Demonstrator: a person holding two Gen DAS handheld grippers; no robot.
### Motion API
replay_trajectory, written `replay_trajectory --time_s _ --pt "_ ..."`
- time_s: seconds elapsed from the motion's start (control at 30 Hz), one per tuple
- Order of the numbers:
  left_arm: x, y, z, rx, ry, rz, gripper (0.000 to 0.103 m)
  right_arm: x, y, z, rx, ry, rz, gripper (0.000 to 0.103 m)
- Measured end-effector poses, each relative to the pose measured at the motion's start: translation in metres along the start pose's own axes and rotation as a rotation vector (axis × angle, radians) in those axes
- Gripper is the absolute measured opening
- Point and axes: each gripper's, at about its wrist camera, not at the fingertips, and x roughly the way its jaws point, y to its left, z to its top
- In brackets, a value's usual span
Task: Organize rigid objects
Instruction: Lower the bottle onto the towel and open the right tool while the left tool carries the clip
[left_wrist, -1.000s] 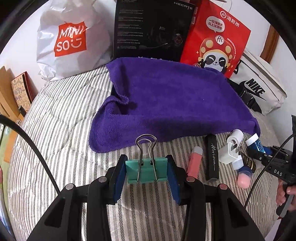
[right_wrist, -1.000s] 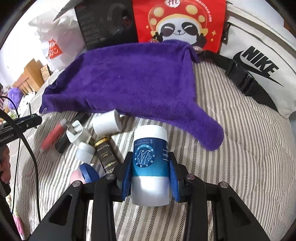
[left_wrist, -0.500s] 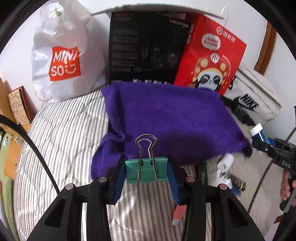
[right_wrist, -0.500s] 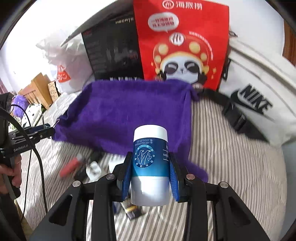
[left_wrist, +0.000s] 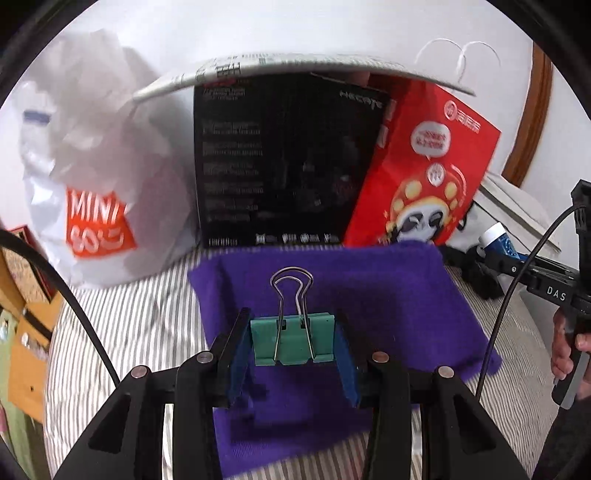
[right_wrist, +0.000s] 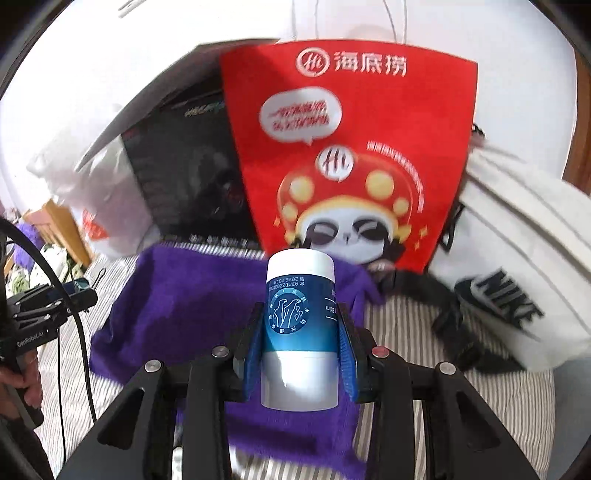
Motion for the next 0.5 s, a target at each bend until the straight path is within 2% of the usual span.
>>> replay_trajectory --time_s 0.13,0.37,0.5 --pt "0.016 0.009 0.02 -0.038 -0.012 -0.077 0.04 0.014 -0.007 0.015 0.022 -0.014 -0.002 0.036" --pt "0.05 0.008 0.02 -0.024 0.027 -0.072 0.04 0.053 -0.019 0.001 0.056 0.033 0.008 0.036" --pt "0.065 0.008 0.015 -0.006 0.053 -0.038 0.04 0.079 -0.018 -0.003 0.031 0.08 -0.016 0.036"
